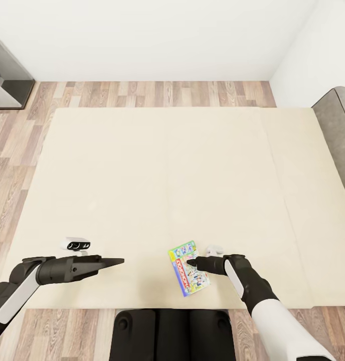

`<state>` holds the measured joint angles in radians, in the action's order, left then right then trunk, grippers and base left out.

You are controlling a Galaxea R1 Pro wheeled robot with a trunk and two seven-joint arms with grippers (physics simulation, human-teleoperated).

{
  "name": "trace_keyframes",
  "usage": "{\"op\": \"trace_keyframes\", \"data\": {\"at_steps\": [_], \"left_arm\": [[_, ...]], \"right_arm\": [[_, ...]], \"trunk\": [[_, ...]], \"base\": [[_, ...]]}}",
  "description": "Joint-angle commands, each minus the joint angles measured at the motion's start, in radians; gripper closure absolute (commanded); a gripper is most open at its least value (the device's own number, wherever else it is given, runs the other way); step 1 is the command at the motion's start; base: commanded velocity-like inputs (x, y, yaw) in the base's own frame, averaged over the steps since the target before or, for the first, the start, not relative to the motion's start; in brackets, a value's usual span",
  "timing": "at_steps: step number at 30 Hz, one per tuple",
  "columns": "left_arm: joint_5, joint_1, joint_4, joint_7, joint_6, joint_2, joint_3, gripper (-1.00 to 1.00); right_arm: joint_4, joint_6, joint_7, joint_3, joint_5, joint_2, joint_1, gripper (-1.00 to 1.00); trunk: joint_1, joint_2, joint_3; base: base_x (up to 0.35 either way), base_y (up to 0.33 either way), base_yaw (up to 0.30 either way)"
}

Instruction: Put all the toys in the child's room - the three board games (two on the bed and one on the table), the two jigsaw puzzles on the table, and the tennis ball on the table - inside the toy box on the table in the child's room.

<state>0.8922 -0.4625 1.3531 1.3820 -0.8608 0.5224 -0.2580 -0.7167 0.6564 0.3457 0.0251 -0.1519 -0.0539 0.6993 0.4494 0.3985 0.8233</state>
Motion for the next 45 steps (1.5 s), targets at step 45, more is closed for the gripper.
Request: {"op": "trace_keyframes", "data": {"at_steps": [45], "left_arm": [[0.006,-0.001,0.000,0.000,-0.012,0.001,-0.003,-1.00]], "right_arm": [[-0.004,0.012,-0.004,0.002,-0.009,-0.006,0.000,-1.00]], "trunk": [[0.001,0.002,0.001]], "base": [[0.000,0.053,0.000]]}}
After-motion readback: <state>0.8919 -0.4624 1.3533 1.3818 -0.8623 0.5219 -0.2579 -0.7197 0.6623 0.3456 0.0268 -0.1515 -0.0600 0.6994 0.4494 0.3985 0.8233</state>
